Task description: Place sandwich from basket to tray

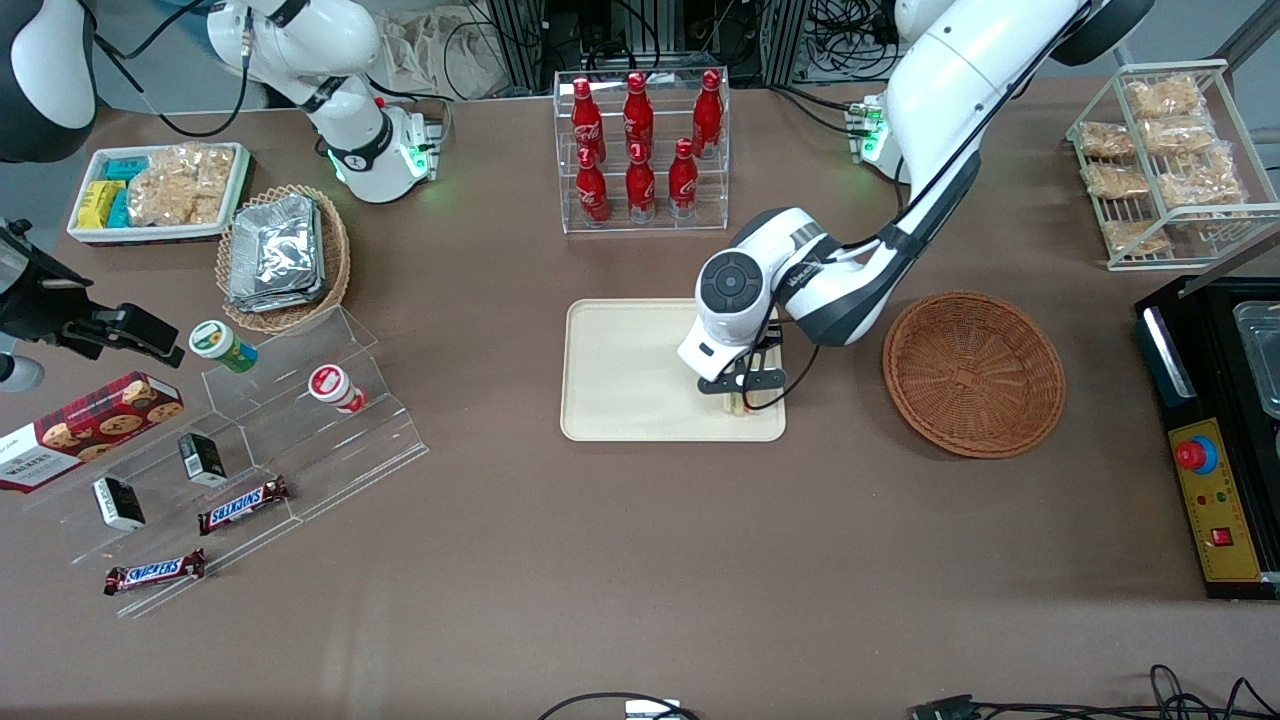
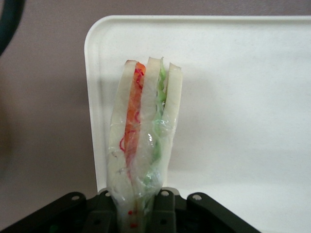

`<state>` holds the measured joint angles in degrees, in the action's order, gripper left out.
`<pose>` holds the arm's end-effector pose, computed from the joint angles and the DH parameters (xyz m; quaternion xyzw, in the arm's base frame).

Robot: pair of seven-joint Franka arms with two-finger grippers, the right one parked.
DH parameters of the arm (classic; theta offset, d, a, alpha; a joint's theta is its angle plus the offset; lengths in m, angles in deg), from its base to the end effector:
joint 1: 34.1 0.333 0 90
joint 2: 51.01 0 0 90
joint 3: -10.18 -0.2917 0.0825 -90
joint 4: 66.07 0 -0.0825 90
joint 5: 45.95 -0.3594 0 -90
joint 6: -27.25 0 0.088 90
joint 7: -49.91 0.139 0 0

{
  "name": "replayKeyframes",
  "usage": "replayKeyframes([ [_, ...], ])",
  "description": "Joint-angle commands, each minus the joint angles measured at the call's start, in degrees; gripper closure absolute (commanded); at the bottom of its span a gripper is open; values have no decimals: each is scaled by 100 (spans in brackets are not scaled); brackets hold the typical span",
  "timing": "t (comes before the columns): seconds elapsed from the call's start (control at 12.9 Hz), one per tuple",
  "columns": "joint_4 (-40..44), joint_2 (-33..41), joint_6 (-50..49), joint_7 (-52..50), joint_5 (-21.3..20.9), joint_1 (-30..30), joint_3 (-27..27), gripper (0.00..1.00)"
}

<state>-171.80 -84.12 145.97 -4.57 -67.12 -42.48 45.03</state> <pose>0.4450 -0.3705 0.2055 -0.9938 -0.0092 0.0819 0.0751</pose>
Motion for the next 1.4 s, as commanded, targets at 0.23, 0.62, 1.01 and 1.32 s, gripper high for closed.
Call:
replayKeyframes([
  [0.23,8,-64,213,-98,-169,72,-109,9],
  [0.62,306,496,-601,-37,277,257,-74,0],
  [1.01,1036,2060,-2658,1374,1561,949,-196,0],
  [1.32,484,3335,-2889,3089,1791,925,-1845,0],
])
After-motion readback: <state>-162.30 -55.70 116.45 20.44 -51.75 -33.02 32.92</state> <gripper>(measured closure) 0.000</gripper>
